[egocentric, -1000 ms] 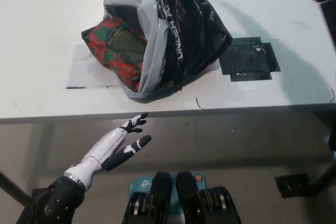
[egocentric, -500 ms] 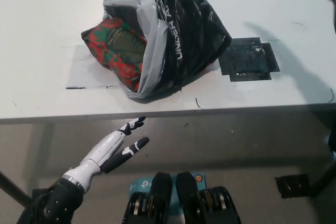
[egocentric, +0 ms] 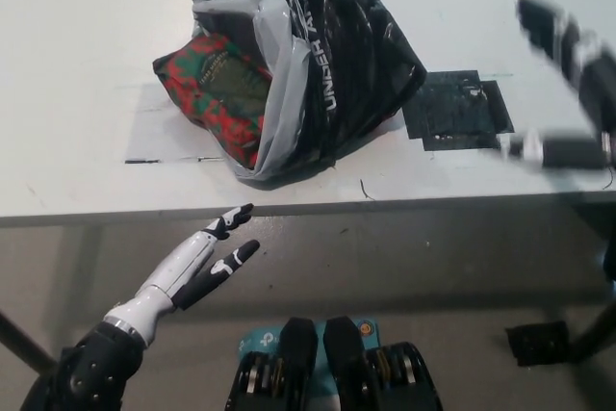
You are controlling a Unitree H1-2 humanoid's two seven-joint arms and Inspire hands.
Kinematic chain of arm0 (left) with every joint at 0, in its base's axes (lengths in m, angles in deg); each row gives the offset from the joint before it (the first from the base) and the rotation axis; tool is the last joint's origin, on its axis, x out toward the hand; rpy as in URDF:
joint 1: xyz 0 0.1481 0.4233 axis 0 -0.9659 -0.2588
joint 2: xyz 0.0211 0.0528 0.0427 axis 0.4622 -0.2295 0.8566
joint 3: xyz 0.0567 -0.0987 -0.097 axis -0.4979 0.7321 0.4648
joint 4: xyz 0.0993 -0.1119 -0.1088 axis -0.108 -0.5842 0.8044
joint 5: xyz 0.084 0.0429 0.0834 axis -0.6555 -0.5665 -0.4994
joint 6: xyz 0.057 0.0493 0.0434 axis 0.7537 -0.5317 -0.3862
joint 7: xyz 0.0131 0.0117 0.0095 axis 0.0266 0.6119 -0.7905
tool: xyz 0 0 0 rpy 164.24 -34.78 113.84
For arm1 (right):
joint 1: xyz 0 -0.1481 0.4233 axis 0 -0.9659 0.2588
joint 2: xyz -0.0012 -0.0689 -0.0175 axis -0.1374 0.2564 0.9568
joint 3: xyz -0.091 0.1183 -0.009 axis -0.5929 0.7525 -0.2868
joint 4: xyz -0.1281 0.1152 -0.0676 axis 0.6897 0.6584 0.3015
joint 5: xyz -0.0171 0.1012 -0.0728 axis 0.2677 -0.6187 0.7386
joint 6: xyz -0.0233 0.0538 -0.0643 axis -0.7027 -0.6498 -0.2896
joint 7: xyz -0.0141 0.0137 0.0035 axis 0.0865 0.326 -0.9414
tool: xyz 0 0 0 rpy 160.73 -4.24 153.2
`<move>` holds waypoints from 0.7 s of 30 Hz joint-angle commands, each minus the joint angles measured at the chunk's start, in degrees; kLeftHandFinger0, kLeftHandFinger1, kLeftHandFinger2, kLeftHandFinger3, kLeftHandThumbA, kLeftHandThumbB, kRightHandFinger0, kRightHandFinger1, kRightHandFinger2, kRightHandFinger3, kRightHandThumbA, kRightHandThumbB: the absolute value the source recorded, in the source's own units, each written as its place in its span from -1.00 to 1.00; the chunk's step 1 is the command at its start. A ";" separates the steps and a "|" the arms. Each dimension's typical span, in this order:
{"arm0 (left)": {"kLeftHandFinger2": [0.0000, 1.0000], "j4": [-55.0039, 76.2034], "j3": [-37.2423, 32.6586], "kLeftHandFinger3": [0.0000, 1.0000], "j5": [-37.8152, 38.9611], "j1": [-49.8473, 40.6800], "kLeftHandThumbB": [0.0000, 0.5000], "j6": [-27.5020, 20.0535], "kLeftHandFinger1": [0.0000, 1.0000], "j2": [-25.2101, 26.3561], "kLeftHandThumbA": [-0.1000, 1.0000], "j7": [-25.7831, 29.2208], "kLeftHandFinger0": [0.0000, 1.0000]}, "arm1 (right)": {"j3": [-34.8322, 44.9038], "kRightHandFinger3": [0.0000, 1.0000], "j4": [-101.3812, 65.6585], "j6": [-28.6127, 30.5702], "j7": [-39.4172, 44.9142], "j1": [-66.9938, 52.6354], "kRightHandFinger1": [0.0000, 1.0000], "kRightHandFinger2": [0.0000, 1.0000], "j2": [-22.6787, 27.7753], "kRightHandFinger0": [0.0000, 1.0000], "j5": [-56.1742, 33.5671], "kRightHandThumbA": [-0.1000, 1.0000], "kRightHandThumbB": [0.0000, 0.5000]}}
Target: The robot uses its right hand to pick up a bag of coffee beans and puts it in the black plastic bag, then the robot grabs the top of the bag and lifts it.
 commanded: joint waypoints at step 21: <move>1.00 6.05 4.77 1.00 7.53 -15.97 0.10 -5.70 1.00 -0.78 1.00 1.34 1.00 | -3.00 1.00 19.85 43.28 -16.13 -29.17 1.00 1.00 -14.39 1.00 17.37 1.00 0.09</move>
